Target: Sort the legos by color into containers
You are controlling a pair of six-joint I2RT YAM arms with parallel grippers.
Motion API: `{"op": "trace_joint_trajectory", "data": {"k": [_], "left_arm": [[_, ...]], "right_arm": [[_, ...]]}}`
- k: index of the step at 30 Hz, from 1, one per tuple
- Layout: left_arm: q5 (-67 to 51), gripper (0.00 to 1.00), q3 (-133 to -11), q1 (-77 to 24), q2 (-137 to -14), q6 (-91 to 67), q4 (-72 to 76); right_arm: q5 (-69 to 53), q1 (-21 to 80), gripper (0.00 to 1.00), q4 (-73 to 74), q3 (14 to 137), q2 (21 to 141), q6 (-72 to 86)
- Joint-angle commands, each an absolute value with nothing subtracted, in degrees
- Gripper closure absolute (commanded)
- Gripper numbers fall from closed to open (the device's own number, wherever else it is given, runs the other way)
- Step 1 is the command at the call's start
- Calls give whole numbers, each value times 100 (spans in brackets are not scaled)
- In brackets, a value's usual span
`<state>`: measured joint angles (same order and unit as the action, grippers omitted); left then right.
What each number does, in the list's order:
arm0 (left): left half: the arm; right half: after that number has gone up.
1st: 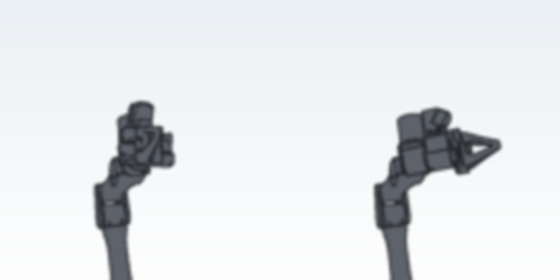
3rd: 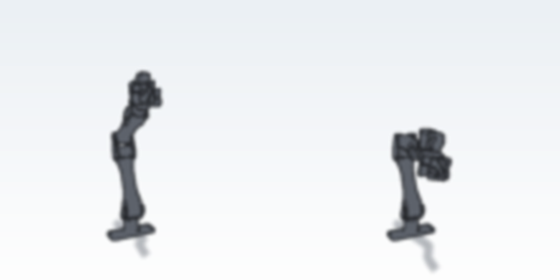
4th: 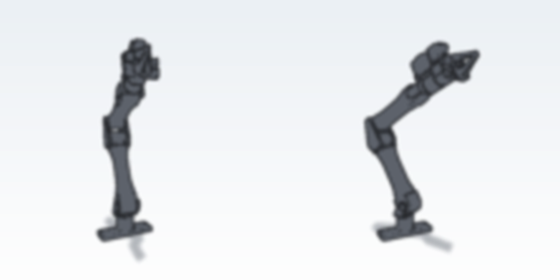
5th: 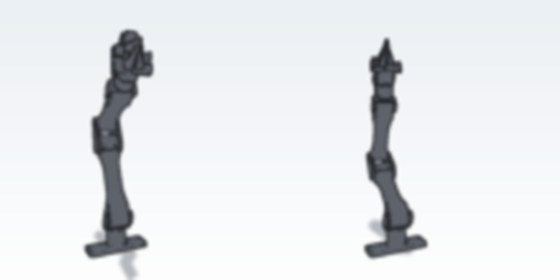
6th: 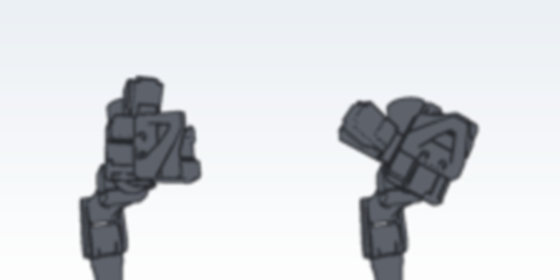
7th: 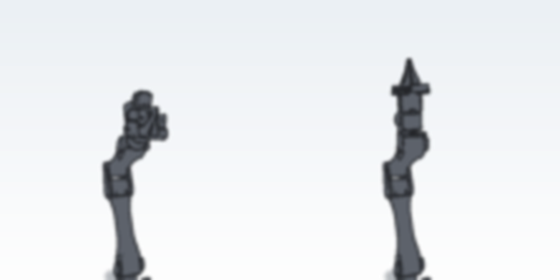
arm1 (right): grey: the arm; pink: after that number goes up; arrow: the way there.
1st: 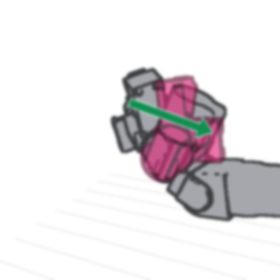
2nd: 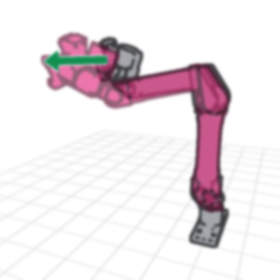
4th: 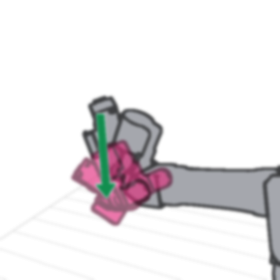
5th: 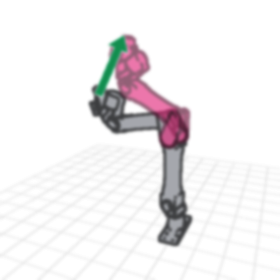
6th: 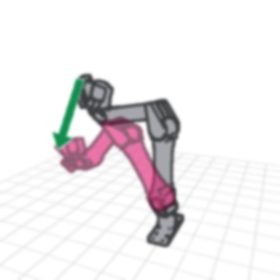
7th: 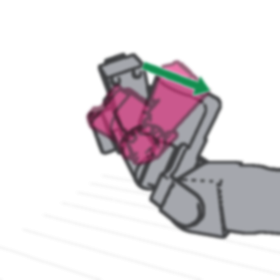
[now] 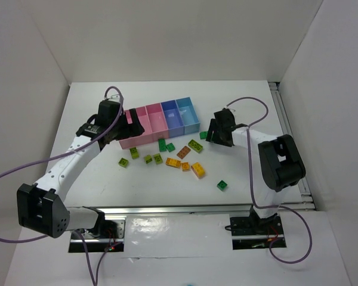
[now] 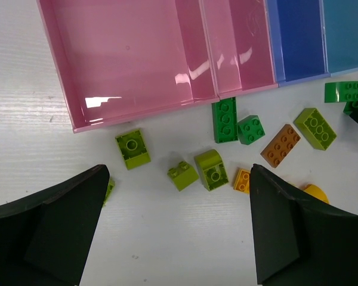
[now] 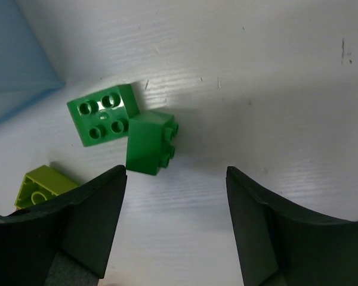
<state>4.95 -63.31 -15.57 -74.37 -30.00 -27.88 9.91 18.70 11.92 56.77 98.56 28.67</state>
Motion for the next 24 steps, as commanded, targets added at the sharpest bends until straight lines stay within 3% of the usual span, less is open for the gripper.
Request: {"op": "trace_joint_trajectory", "data": {"k": [1, 5, 10, 13, 19, 24], "left_arm": [[326, 1, -6240, -1582, -7383, -2900, -2681], [325, 1, -6179, -1635, -7436, -2900, -2628], [272, 1, -6179, -1635, -7488, -2900, -2628], [325, 0, -6179, -1635, -7488, -2900, -2628], [667, 1, -6231, -1635, -7541, -3138, -2952], [1133, 5, -6109, -1443, -7594, -3611, -3524]], "right_arm": [[1098, 1828, 27, 835, 6064, 10107, 2882], [1257, 1775, 35, 888, 6196, 10266, 2813], [1380, 1775, 62, 993, 6337, 10188, 2707], [1433, 1775, 70, 1046, 6337, 9863, 2707], [1188, 1837, 71, 1116, 6091, 9054, 2760], [1020, 2503, 72, 1406, 7072, 9237, 2444]]}}
